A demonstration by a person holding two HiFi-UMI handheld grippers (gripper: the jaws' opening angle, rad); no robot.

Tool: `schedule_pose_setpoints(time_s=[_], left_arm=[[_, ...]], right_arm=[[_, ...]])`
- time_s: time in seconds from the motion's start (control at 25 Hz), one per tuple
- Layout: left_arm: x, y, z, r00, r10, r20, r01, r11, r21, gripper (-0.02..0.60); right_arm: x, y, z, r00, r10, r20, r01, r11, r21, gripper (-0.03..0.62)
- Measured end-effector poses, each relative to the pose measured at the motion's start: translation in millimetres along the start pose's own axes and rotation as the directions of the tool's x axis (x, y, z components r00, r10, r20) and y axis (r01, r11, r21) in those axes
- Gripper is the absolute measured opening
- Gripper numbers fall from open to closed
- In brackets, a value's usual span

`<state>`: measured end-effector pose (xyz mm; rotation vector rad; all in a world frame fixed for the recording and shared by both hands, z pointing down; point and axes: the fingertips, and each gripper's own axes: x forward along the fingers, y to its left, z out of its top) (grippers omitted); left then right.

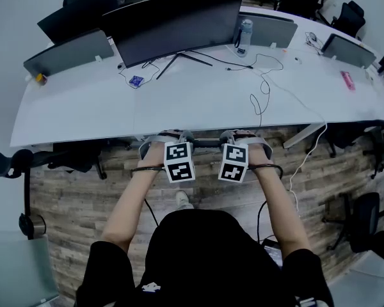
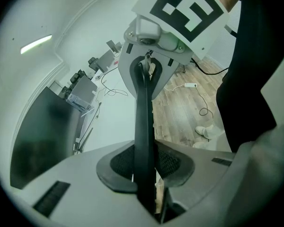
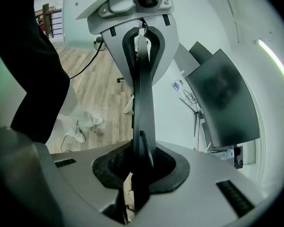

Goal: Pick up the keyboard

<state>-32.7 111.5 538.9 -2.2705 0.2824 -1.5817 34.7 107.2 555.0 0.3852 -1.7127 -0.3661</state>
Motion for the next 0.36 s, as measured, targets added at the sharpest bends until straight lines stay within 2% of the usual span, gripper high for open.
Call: schedule_pose_setpoints(time_s=[0.36], left_arm=[[-2.0,-19.5,20.9,1.000,-0.002,-0.004,0.002,1.000,-0.012,0.092]], right_arm=[[-13.0,18.0,-16.7,1.000,0.005,0.005,-0.005,1.000,-0.013,0.078]])
